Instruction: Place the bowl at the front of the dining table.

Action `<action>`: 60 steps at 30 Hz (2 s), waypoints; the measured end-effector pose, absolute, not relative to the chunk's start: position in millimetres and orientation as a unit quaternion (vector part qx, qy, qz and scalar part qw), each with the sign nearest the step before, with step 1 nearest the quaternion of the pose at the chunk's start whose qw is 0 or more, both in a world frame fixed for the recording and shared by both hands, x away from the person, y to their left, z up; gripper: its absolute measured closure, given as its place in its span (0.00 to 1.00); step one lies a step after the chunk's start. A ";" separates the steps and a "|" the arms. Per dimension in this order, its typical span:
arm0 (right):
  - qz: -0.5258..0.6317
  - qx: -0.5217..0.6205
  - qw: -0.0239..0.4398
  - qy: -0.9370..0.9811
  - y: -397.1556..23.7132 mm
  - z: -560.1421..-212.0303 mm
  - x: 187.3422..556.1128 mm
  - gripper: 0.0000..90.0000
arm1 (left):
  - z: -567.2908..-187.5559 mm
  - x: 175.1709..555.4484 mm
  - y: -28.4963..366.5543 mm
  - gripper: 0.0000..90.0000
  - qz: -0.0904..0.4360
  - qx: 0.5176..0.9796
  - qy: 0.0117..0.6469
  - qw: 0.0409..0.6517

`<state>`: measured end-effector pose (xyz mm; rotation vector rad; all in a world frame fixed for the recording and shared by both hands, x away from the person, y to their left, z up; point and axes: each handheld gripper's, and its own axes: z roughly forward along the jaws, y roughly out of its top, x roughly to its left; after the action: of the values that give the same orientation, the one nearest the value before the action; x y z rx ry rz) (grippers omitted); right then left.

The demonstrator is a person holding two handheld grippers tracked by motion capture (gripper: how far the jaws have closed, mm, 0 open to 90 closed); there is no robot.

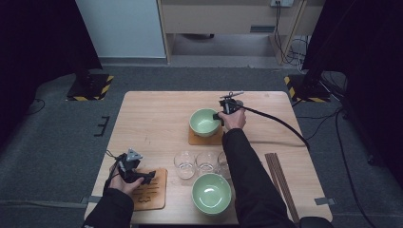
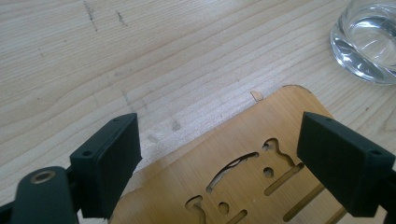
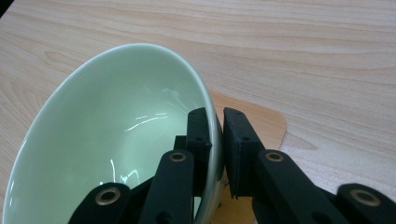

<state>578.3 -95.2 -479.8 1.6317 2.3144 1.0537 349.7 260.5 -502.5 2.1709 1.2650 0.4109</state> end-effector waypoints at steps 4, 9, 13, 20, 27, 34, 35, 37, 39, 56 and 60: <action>0.342 0.537 0.060 0.769 -94.4 -482.6 578.2 0.90 | -502.5 349.6 260.4 0.15 0.154 0.815 0.475 0.294; 0.343 0.536 0.064 0.769 -94.9 -483.9 578.8 0.90 | -502.5 349.6 260.3 0.15 0.154 0.816 0.474 0.294; 0.345 0.537 0.066 0.767 -94.4 -484.3 579.7 0.90 | -502.3 349.5 260.2 0.15 0.154 0.816 0.474 0.294; 0.335 0.534 0.073 0.773 -94.6 -487.6 579.6 0.92 | -502.2 349.3 260.0 0.15 0.154 0.816 0.474 0.294; 0.329 0.530 0.079 0.778 -94.6 -489.1 578.5 0.92 | -502.6 349.3 259.6 0.15 0.153 0.817 0.472 0.293; 0.320 0.526 0.087 0.783 -94.5 -492.1 577.7 0.90 | -502.9 349.5 259.4 0.15 0.152 0.817 0.473 0.293; 0.321 0.526 0.086 0.783 -94.3 -492.1 577.8 0.89 | -503.0 349.6 259.4 0.15 0.152 0.817 0.473 0.293; 0.326 0.522 0.088 0.783 -93.8 -492.2 577.9 0.87 | -502.9 349.5 259.3 0.15 0.152 0.817 0.472 0.293; 0.333 0.521 0.089 0.781 -93.4 -492.0 577.6 0.83 | -503.0 349.4 259.3 0.15 0.152 0.817 0.473 0.293; 0.409 0.493 0.119 0.758 -114.3 -450.4 561.4 0.52 | -501.2 349.3 260.3 0.16 0.147 0.807 0.479 0.312; 0.426 0.475 0.133 0.759 -127.1 -435.0 544.7 0.52 | -501.1 349.2 259.9 0.18 0.145 0.806 0.480 0.316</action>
<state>544.7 -127.1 -435.0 1.3782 2.2004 1.2344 349.2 259.9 -501.1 2.1214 1.2635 0.3806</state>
